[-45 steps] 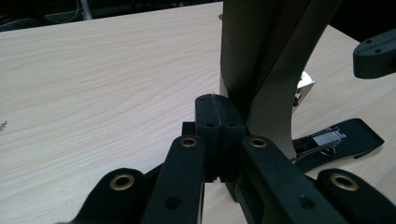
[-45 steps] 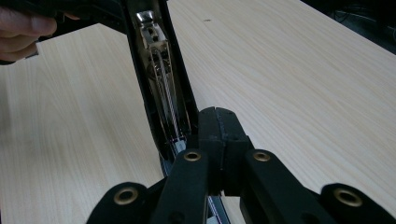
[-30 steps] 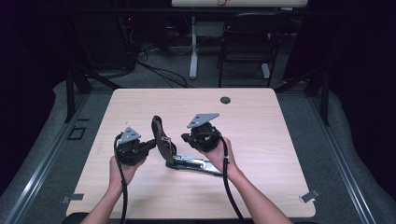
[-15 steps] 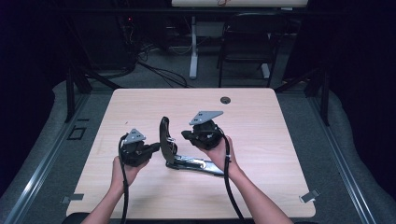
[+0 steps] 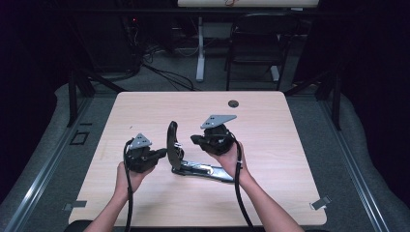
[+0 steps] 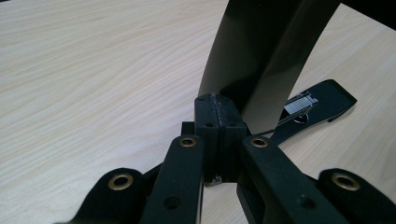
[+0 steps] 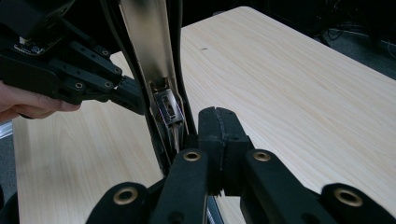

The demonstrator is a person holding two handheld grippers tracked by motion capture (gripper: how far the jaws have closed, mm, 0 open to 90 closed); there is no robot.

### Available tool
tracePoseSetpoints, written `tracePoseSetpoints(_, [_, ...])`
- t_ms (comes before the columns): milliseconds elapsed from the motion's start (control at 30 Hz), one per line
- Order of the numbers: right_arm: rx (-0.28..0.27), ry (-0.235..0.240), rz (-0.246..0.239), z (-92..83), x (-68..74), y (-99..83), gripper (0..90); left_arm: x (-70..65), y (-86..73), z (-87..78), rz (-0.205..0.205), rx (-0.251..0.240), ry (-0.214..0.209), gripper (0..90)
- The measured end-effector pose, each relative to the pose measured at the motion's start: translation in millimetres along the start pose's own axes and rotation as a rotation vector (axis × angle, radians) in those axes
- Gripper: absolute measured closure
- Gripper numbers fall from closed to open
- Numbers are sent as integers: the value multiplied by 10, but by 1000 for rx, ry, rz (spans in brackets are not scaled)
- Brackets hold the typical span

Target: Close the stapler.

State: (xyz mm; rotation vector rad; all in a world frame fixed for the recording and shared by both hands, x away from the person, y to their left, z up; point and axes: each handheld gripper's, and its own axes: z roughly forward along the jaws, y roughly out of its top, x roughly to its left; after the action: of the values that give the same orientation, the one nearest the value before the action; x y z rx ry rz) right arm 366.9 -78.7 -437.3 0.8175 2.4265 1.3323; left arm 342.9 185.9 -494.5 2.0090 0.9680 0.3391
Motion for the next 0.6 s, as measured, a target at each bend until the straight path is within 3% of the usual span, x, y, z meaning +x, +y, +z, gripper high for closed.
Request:
tracePoseSetpoints(200, [3, 4, -5, 10, 18, 5, 900, -24, 4, 13, 24, 12, -14, 885])
tracePoseSetpoints(433, [22, 10, 14, -13, -23, -61, 885, -12, 7, -4, 17, 0, -6, 867])
tracePoseSetpoints(533, [27, 8, 24, -46, -51, -119, 886, -6, 9, 2, 8, 4, -4, 830])
tracePoseSetpoints(600, [30, 11, 33, -72, -79, -163, 886, 1, 12, 19, -7, 16, 3, 736])
